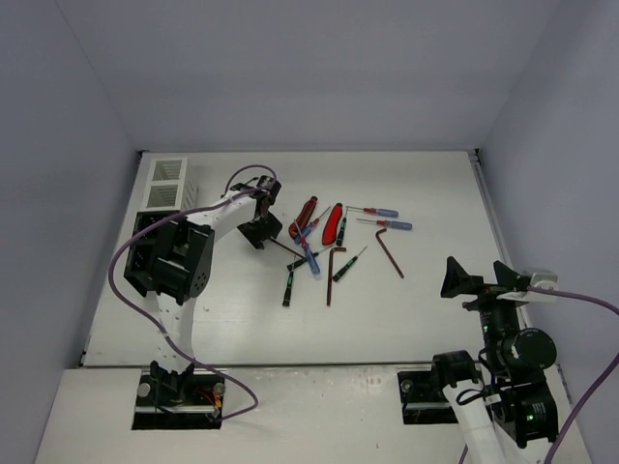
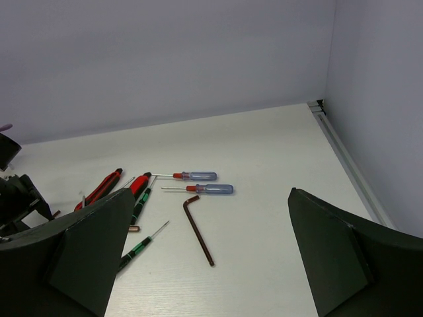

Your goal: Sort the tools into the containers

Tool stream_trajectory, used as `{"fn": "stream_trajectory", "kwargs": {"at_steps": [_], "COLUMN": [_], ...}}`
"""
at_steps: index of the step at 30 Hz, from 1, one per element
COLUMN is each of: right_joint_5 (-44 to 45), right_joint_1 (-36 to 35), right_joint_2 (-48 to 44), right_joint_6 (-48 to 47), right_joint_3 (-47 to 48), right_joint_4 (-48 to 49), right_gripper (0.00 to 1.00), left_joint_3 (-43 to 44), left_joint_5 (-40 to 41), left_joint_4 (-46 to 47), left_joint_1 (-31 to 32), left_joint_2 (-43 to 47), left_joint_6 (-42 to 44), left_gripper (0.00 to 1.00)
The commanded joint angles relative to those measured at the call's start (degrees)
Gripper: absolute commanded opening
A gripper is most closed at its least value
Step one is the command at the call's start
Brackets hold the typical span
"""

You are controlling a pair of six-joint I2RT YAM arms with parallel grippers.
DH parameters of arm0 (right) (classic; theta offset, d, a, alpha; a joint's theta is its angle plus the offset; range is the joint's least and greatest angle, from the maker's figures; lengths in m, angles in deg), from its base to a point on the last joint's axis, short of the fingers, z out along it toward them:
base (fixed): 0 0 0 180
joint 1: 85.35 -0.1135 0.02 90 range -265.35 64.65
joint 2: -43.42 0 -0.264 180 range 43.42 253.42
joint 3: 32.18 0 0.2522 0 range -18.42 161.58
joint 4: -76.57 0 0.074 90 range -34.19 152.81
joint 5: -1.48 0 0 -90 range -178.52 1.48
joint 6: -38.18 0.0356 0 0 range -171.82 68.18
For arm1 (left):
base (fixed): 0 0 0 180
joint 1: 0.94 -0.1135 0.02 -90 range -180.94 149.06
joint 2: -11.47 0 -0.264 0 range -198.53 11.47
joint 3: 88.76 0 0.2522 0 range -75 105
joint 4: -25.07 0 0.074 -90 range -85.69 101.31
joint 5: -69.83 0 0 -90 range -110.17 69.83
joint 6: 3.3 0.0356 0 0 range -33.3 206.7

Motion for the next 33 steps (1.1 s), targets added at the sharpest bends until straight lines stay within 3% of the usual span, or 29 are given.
{"fn": "stream_trajectory", "kwargs": {"at_steps": [1,16,26,33], "right_joint_5": [-0.14,0.04,-0.04,0.02], "right_joint_1": [-0.46,-0.51,-0.54,-0.56], "right_joint_2": [0.0,-1.29,-2.05,-2.49], "right_joint_6": [0.49,0.58,0.58,0.58], "right_joint_3": [-0.15,-0.15,-0.15,-0.24], "right_joint_4": [4.26,4.25,4.3,4.21], "right_gripper": [1.0,1.0,1.0,1.0], "left_joint_3": [-0.69,2.1,2.33,4.37], "left_joint_5": [1.09,-0.12,2.68,7.66], "left_joint_4": [-0.04,-2.85,-4.11,-4.39], "left_joint_1": [1.22,3.24,3.31,3.32], "left_joint_2": [-0.62,-5.29,-4.63,0.96], "left_joint_6": [-3.55,-5.31,-5.1,-3.24], "left_gripper": [0.4,0.37,0.01,0.0]}}
